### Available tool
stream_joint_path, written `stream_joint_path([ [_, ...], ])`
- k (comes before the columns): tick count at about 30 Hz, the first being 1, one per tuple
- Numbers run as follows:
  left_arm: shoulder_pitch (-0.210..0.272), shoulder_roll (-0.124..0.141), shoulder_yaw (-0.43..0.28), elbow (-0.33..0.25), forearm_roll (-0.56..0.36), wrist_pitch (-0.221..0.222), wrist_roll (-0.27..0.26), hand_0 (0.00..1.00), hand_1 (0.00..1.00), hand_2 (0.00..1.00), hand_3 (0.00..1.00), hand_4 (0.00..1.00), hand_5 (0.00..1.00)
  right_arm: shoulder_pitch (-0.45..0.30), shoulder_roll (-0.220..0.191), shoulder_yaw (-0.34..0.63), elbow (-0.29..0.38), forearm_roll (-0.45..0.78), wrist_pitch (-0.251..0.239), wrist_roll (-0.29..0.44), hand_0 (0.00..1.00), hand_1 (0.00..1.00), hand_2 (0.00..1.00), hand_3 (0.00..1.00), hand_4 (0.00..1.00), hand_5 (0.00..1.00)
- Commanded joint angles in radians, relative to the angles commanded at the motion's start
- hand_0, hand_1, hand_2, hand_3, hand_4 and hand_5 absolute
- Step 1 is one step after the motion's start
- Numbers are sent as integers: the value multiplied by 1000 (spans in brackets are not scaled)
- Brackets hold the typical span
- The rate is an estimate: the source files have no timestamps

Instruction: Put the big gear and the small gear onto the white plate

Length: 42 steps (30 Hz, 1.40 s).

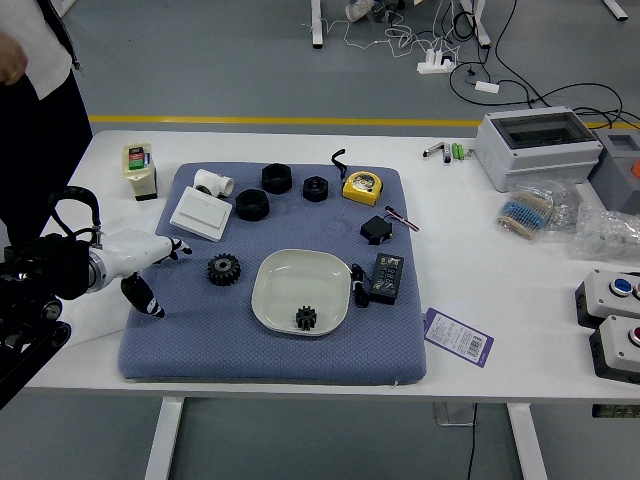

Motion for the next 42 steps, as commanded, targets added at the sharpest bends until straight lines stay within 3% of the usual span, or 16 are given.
stream_joint_path([
  [7, -32, 12, 33, 24, -5, -7, -3, 624, 737, 845, 923, 998, 110, 4, -2, 6, 0, -2, 1, 2, 619, 640, 737, 544, 736, 699],
  [15, -34, -8, 21, 56, -8, -9, -1, 630, 739, 844, 909, 991, 92, 6, -2, 6, 0, -1, 1, 2, 619, 639, 737, 543, 735, 700],
  [28, -43, -23, 14, 2, -28, 38, -28, 621, 728, 828, 878, 968, 92, 9, -1, 4, 1, 2, 2, 3, 619, 639, 738, 543, 735, 700],
  [35, -65, -66, 21, 33, -35, 109, -75, 611, 717, 807, 859, 944, 83, 10, -2, 2, 1, 0, 2, 2, 619, 639, 737, 544, 735, 701],
  [42, -79, -104, 41, 72, -59, 132, -91, 604, 711, 795, 856, 942, 101, 11, -3, 0, 1, -3, 3, 1, 619, 639, 737, 544, 735, 700],
])
